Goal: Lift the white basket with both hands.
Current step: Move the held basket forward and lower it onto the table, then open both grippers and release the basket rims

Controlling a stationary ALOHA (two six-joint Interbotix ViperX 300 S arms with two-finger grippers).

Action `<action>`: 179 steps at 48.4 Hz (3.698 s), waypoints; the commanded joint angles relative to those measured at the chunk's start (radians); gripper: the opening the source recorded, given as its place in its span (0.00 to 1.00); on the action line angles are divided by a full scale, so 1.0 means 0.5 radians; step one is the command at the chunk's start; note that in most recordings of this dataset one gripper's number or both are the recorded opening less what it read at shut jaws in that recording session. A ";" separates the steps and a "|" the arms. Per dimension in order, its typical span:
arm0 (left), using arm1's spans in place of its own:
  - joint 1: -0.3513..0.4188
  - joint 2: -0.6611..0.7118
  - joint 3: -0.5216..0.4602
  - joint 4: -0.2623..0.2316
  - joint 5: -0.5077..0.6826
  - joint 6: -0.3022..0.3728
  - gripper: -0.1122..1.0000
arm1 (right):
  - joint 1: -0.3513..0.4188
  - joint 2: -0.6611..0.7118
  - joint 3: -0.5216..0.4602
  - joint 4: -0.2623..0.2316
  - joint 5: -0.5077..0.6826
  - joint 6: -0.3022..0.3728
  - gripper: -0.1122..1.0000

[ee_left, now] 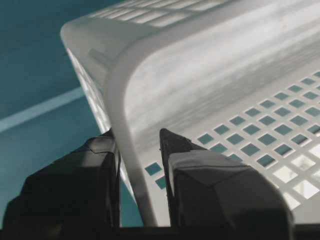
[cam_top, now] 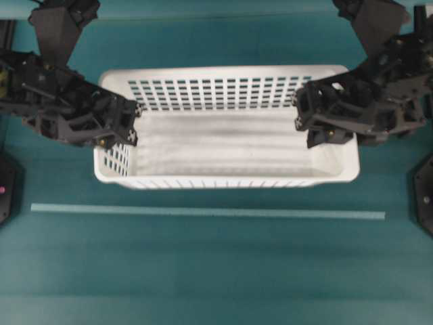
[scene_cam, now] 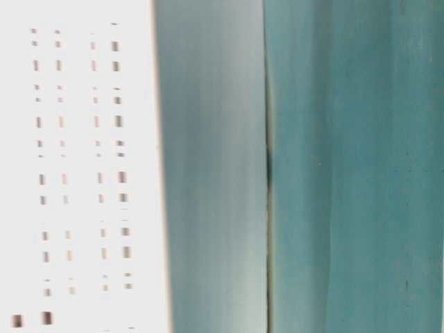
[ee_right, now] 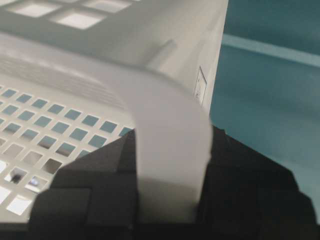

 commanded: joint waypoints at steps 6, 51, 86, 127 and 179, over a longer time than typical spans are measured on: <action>0.006 0.015 0.190 0.018 -0.264 0.031 0.23 | 0.031 0.043 0.166 0.046 -0.135 -0.129 0.29; 0.003 0.439 0.543 0.025 -0.696 0.028 0.16 | 0.123 0.457 0.693 0.083 -0.939 -0.181 0.29; 0.009 0.583 0.601 0.025 -0.822 0.031 0.16 | 0.067 0.589 0.730 0.064 -1.114 -0.310 0.29; 0.015 0.611 0.672 0.025 -0.966 0.052 0.90 | 0.003 0.601 0.792 0.080 -1.267 -0.310 0.70; 0.018 -0.012 0.785 0.025 -0.709 0.202 0.90 | -0.126 0.000 0.834 0.037 -1.025 -0.319 0.97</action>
